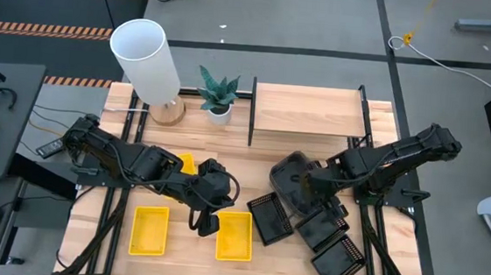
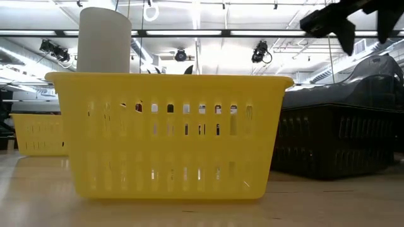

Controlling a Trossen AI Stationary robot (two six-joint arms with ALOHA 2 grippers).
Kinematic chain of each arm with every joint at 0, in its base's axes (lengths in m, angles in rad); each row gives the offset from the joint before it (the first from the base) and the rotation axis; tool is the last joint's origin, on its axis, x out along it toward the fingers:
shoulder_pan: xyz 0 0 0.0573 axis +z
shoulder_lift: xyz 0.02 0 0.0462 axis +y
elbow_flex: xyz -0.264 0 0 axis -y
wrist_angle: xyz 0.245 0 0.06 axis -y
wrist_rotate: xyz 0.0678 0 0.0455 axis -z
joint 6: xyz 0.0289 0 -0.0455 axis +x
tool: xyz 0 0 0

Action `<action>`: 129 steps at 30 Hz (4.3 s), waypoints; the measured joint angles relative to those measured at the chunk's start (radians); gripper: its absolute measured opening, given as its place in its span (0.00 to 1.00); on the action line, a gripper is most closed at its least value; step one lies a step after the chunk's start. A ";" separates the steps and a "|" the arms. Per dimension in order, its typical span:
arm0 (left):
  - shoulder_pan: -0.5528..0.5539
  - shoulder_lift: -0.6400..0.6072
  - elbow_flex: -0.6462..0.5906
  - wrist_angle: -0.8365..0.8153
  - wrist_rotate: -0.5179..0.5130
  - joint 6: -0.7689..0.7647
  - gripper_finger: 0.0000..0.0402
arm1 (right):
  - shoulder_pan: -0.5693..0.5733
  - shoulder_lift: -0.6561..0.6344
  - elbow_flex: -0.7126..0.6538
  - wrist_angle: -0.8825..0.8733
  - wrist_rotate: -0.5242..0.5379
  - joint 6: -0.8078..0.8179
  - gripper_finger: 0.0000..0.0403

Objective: Stack baskets on shelf by color
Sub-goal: Put the stacked gray bins on the shelf

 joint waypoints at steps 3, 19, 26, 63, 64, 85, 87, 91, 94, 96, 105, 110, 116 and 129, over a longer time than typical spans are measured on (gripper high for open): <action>0.000 0.000 0.000 0.000 -0.023 0.017 0.04 | 0.039 0.000 -0.015 -0.001 0.005 0.000 0.48; 0.000 0.000 0.000 -0.001 -0.049 0.018 0.04 | 0.127 0.000 -0.172 0.149 0.014 0.034 0.48; 0.000 0.000 0.000 -0.001 -0.049 0.017 0.05 | 0.127 0.000 -0.275 0.217 0.118 0.048 0.48; 0.000 0.000 0.000 0.000 -0.049 0.017 0.05 | 0.127 0.001 -0.233 0.170 0.129 -0.014 0.04; 0.000 0.000 0.000 -0.001 -0.049 0.017 0.05 | 0.127 0.001 -0.205 0.147 0.125 -0.014 0.04; 0.000 0.000 0.000 0.000 -0.049 0.017 0.06 | -0.017 -0.115 0.331 -0.352 0.142 -0.009 0.04; 0.000 0.000 0.000 0.002 -0.049 0.016 0.05 | -0.063 -0.165 0.305 -0.358 0.142 -0.014 0.04; 0.000 0.000 0.000 0.004 -0.049 0.011 0.03 | -0.157 -0.243 0.267 -0.381 0.146 -0.059 0.04; 0.000 0.000 0.000 0.004 -0.049 0.010 0.03 | -0.237 -0.278 0.242 -0.375 0.145 -0.110 0.04; 0.000 0.000 0.000 0.004 -0.049 0.010 0.04 | -0.292 -0.291 0.229 -0.375 0.171 -0.141 0.04; 0.000 0.000 0.000 0.004 -0.049 0.015 0.05 | -0.532 -0.294 0.169 -0.373 0.209 -0.380 0.04; -0.001 0.000 0.000 0.004 -0.049 0.015 0.03 | -0.683 -0.294 0.098 -0.368 0.188 -0.482 0.04; -0.001 0.000 0.000 0.004 -0.049 0.015 0.05 | -0.824 -0.293 0.058 -0.336 0.195 -0.570 0.05; -0.001 0.000 0.000 0.004 -0.049 0.015 0.04 | -1.041 -0.293 0.056 -0.281 0.134 -0.701 0.05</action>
